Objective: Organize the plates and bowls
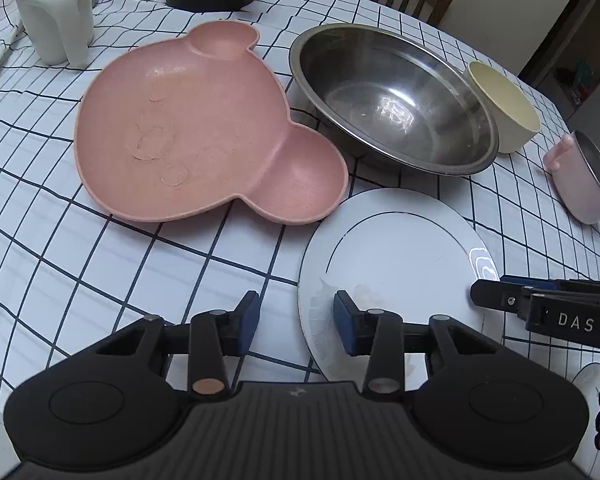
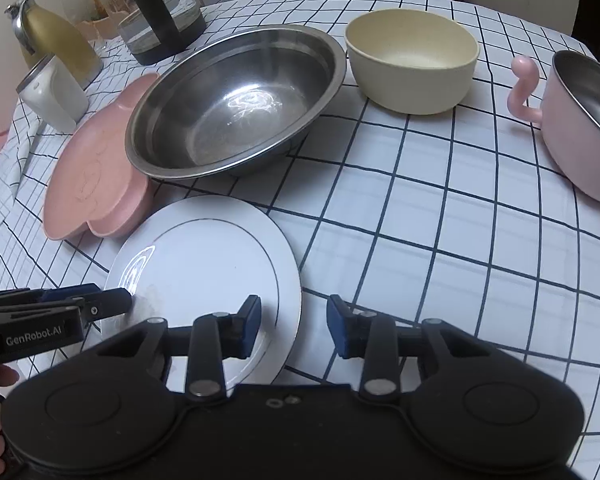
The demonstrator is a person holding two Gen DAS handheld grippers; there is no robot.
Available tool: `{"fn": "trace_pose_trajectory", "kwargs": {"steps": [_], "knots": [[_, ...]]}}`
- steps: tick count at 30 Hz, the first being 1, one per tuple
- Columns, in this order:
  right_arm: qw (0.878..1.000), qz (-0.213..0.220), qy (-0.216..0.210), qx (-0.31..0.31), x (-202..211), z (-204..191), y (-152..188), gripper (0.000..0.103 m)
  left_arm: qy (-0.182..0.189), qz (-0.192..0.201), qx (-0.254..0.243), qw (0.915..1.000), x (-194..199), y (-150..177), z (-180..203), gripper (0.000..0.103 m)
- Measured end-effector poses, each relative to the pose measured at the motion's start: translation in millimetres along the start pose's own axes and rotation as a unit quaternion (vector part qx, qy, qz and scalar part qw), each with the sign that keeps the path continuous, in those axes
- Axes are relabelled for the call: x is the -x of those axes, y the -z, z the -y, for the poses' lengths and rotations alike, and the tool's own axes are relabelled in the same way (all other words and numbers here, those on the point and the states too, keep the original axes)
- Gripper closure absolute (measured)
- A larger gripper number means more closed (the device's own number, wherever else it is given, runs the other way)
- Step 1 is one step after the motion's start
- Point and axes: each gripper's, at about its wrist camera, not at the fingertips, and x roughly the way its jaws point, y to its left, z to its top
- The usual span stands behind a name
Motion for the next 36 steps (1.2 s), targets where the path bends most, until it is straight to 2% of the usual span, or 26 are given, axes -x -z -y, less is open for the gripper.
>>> {"fn": "trace_pose_trajectory", "kwargs": {"steps": [1,2,4,8,14,23,36], "knots": [[1.0,0.0,-0.002,0.0,0.1,0.4,-0.1,0.066,0.004,-0.002,0.005,1.0,-0.2,-1.2,-1.1,0.065],[1.0,0.0,-0.004,-0.001,0.1,0.9,-0.4,0.067,0.01,-0.004,0.01,0.9999,-0.1,-2.1,-2.5,0.072],[1.0,-0.001,-0.009,-0.007,0.1,1.7,-0.2,0.07,0.014,-0.006,0.016,0.9998,-0.5,-2.1,-3.4,0.074],[0.999,-0.006,-0.023,-0.022,-1.0,4.3,0.0,0.084,0.027,-0.008,0.021,0.9994,-0.5,-0.9,-2.5,0.089],[0.999,-0.004,-0.028,-0.043,0.4,7.4,3.6,0.089,0.033,-0.01,0.031,0.9989,1.0,0.9,-6.5,0.09],[0.998,-0.001,-0.035,-0.058,10.9,7.7,18.8,0.091,0.043,-0.009,0.023,0.9988,12.4,12.9,-8.0,0.091],[0.994,0.037,-0.029,-0.101,69.8,13.3,47.5,0.093,0.078,0.005,-0.03,0.9965,58.0,28.6,19.9,0.091]]}}
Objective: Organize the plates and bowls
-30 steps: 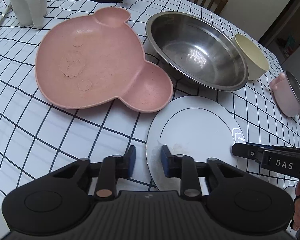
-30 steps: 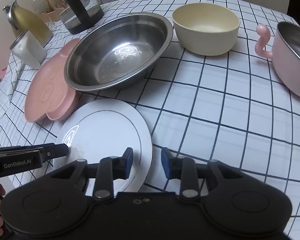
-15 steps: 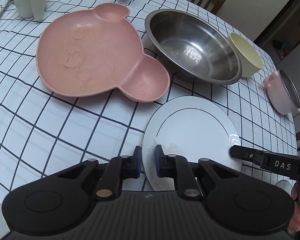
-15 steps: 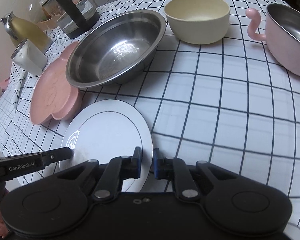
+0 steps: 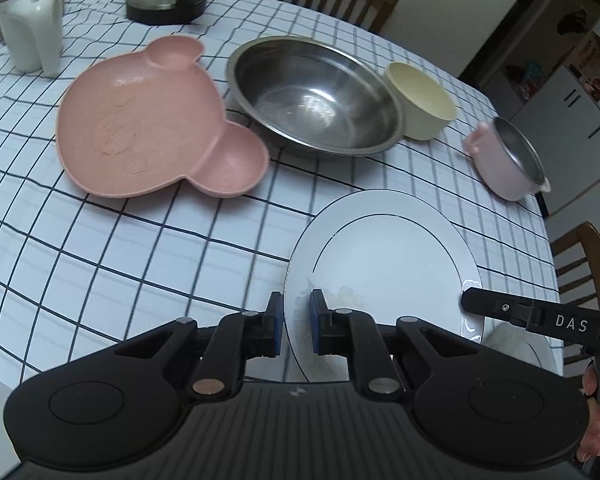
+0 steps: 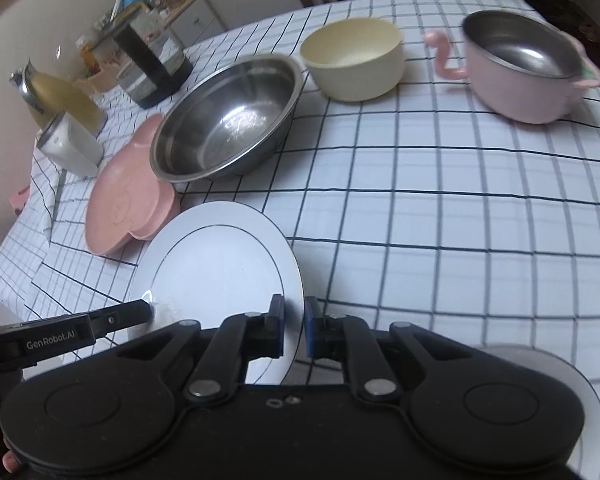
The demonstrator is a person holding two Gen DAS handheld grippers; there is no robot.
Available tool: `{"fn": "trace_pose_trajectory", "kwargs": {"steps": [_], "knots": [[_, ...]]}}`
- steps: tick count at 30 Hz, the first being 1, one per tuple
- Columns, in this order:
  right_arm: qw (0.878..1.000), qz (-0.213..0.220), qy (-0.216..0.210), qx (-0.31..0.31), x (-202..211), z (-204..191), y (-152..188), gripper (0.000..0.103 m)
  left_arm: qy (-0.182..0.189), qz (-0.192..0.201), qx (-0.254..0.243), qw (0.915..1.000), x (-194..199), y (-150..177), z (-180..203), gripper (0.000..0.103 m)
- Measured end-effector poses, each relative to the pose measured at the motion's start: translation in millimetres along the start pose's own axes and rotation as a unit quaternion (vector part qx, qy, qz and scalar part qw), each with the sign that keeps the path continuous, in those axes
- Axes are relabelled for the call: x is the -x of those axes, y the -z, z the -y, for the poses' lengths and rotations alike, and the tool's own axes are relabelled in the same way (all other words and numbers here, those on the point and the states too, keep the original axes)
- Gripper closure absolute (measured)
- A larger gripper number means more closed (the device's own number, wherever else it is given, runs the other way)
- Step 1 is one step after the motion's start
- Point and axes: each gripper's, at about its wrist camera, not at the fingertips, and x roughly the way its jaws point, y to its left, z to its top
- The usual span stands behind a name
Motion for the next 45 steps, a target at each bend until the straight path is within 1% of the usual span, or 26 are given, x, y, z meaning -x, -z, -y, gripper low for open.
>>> {"fn": "trace_pose_trajectory", "kwargs": {"steps": [5,10,15,23,28,32,40,45], "knots": [[0.999,0.026,0.007,-0.02,35.5,8.3,16.0,0.093,0.022,0.001,-0.03,0.9993,15.6,6.9,25.2,0.091],[0.997,0.049,0.023,-0.052,68.0,24.3,38.4,0.093,0.045,-0.007,-0.071,0.9964,19.4,15.6,55.1,0.091],[0.993,0.064,0.035,-0.098,91.4,48.3,65.2,0.094,0.065,-0.023,-0.115,0.991,12.6,29.5,84.1,0.091],[0.982,0.075,0.06,-0.161,114.8,86.5,109.7,0.094,0.084,-0.048,-0.186,0.9779,-3.7,57.7,131.2,0.091],[0.976,0.074,0.075,-0.191,119.2,104.8,130.4,0.093,0.085,-0.065,-0.213,0.9712,-18.6,69.0,147.6,0.091],[0.974,0.068,0.082,-0.199,116.6,113.0,141.2,0.093,0.078,-0.07,-0.233,0.9668,-25.1,76.7,156.4,0.091],[0.974,0.055,0.09,-0.198,108.0,119.5,145.4,0.093,0.061,-0.082,-0.249,0.9631,-40.1,82.0,160.3,0.09],[0.975,0.05,0.091,-0.199,103.4,121.4,144.3,0.094,0.059,-0.087,-0.253,0.9617,-45.6,82.2,160.9,0.09]]}}
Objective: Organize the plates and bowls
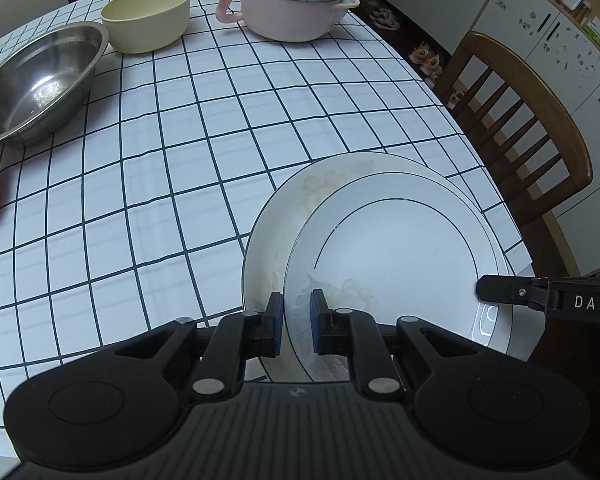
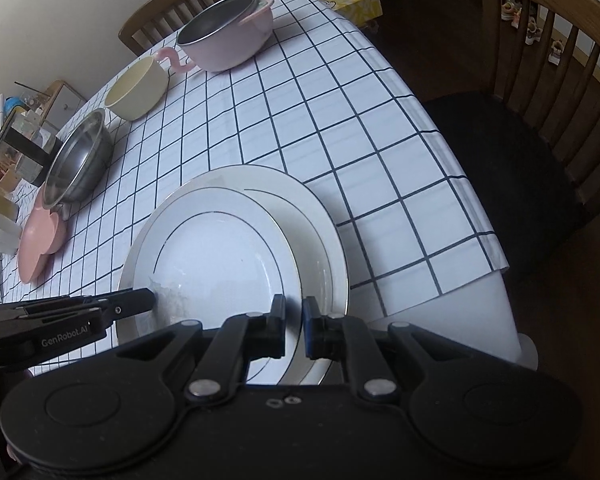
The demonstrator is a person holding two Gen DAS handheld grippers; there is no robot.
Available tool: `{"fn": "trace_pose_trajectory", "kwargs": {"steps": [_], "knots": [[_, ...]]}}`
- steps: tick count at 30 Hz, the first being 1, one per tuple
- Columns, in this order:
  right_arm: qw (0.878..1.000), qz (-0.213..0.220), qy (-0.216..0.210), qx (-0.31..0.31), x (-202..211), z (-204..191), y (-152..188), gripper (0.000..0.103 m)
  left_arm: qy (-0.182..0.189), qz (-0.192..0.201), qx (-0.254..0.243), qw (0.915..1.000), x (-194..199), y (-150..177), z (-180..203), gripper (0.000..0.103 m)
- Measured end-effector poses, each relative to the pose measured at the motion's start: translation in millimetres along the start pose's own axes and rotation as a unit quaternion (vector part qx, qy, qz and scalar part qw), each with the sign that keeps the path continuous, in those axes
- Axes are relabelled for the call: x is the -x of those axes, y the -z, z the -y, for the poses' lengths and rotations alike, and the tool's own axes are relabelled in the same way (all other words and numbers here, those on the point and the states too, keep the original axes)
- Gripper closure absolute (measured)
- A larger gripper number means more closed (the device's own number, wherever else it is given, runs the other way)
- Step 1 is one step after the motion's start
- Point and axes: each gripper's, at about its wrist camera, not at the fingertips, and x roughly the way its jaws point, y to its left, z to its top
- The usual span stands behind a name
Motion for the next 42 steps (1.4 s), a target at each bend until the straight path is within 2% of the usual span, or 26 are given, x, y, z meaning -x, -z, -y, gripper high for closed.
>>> {"fn": "trace_pose_trajectory", "kwargs": {"steps": [5,7,11,18,22,25,33,42], "knots": [[1.0,-0.004,-0.002,-0.004,-3.5,3.0,-2.8,0.094,-0.003,0.003,-0.008,1.0,-0.9,-1.7,1.2,0.091],[1.0,-0.004,-0.006,-0.007,-3.5,3.8,-4.1,0.095,0.011,0.004,-0.007,0.9999,0.2,-3.9,1.2,0.091],[1.0,-0.008,-0.008,-0.007,-6.8,4.0,-5.6,0.094,0.004,0.001,-0.019,0.9998,-2.1,-4.3,6.2,0.091],[1.0,-0.01,0.005,0.006,-11.1,2.9,-5.1,0.095,0.008,0.003,-0.02,0.9998,-2.3,-4.1,5.5,0.091],[1.0,-0.003,0.007,0.018,-6.8,0.6,-7.8,0.09,0.01,0.003,-0.018,0.9998,-1.3,-3.5,5.3,0.091],[0.999,0.011,0.011,0.048,1.1,-7.7,-9.8,0.084,0.007,0.014,-0.021,0.9997,4.2,-4.2,6.1,0.091],[0.99,0.037,0.003,0.136,13.0,-35.1,-18.7,0.08,-0.009,0.048,-0.025,0.9985,25.1,-14.3,5.6,0.091],[0.98,0.046,-0.009,0.195,19.4,-51.5,-24.7,0.073,-0.029,0.084,0.003,0.9961,50.8,-19.2,-1.6,0.091]]}}
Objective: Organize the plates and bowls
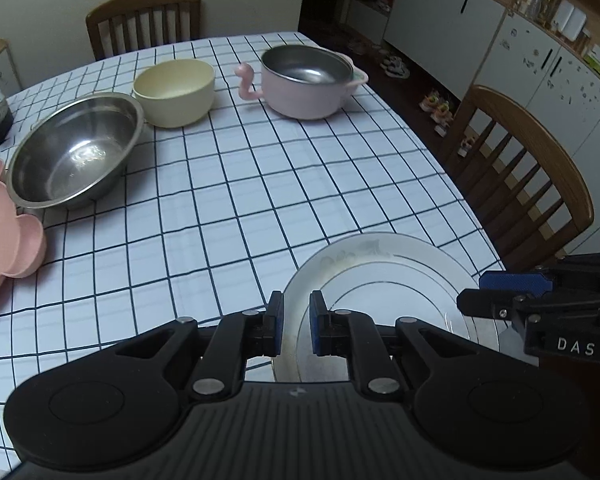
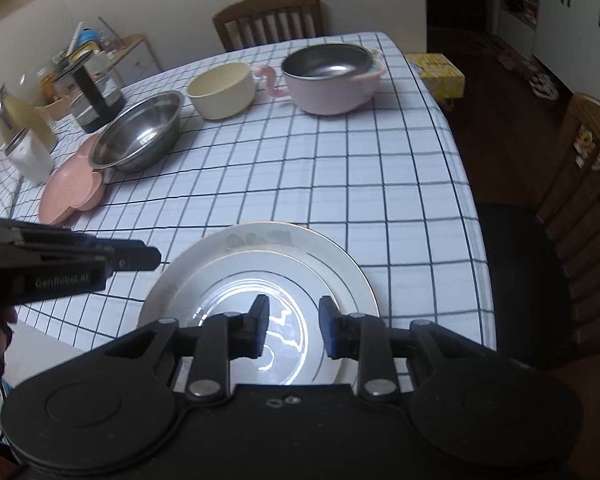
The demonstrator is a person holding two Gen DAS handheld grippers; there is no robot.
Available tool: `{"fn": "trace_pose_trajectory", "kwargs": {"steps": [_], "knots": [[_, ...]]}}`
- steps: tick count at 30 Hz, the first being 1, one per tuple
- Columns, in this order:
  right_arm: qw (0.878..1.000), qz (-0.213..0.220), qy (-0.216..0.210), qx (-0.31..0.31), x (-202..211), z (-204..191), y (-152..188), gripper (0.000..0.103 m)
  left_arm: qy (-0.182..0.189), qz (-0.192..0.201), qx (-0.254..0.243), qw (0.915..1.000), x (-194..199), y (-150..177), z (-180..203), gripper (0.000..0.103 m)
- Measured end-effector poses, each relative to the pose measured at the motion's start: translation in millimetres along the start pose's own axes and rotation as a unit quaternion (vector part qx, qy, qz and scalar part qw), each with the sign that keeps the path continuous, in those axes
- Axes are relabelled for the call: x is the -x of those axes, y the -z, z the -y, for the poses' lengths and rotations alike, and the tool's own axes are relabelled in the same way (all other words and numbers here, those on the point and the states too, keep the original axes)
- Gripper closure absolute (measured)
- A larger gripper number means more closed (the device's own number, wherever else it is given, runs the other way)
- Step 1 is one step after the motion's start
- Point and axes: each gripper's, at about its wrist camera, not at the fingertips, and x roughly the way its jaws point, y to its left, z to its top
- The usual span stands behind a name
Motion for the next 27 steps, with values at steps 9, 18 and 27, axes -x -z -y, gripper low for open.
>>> {"fn": "trace_pose_trajectory", "kwargs": {"steps": [9,18,27], "knots": [[1.0,0.022,0.007,0.01,7.5,-21.0,-8.1,0.061,0.013,0.038,0.015,0.9991,30.3,2.5,-30.0,0.054],[0.999,0.052,0.017,-0.005,17.6,-75.4,-5.9,0.035,0.013,0.079,-0.004,0.9968,70.4,12.8,-83.2,0.032],[0.996,0.08,0.03,-0.013,11.0,-145.8,-8.4,0.015,0.006,0.1,-0.007,0.9949,96.6,26.3,-151.0,0.023]]}}
